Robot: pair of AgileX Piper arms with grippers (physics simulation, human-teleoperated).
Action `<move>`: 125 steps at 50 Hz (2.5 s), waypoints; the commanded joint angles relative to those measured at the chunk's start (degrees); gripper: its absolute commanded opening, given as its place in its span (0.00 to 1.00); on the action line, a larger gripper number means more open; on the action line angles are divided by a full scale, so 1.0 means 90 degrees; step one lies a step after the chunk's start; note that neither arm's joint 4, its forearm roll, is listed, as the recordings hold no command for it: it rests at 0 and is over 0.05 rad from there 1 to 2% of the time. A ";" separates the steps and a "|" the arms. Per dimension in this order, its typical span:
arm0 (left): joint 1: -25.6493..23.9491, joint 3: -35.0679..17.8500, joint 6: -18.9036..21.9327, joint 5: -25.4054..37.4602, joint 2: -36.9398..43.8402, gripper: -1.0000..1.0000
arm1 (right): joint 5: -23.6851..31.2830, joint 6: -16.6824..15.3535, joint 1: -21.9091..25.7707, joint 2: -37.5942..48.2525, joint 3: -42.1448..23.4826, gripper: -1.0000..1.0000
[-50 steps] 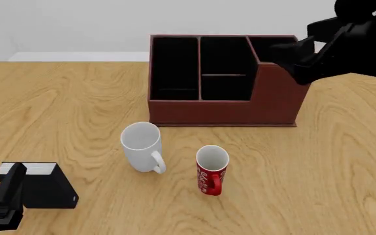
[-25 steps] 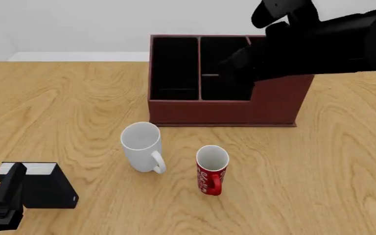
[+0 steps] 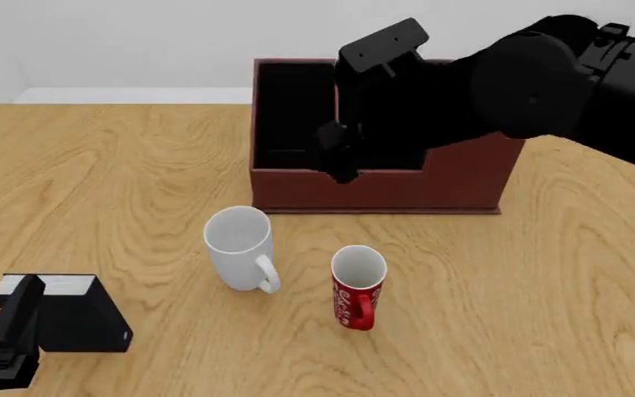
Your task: Pick up the white mug and place it to the right of the caddy.
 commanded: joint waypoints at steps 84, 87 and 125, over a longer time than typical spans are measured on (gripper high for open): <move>0.0000 0.0000 0.0000 0.0000 0.0000 1.00 | -0.0134 0.1070 0.1235 0.2198 -0.0468 1.00; 0.0000 0.0000 0.0000 0.0000 0.0000 1.00 | -0.0158 0.1062 0.1213 0.2233 -0.0448 1.00; 0.0000 0.0000 0.0000 0.0000 0.0000 1.00 | -0.0424 0.1299 0.1258 0.2749 -0.0287 1.00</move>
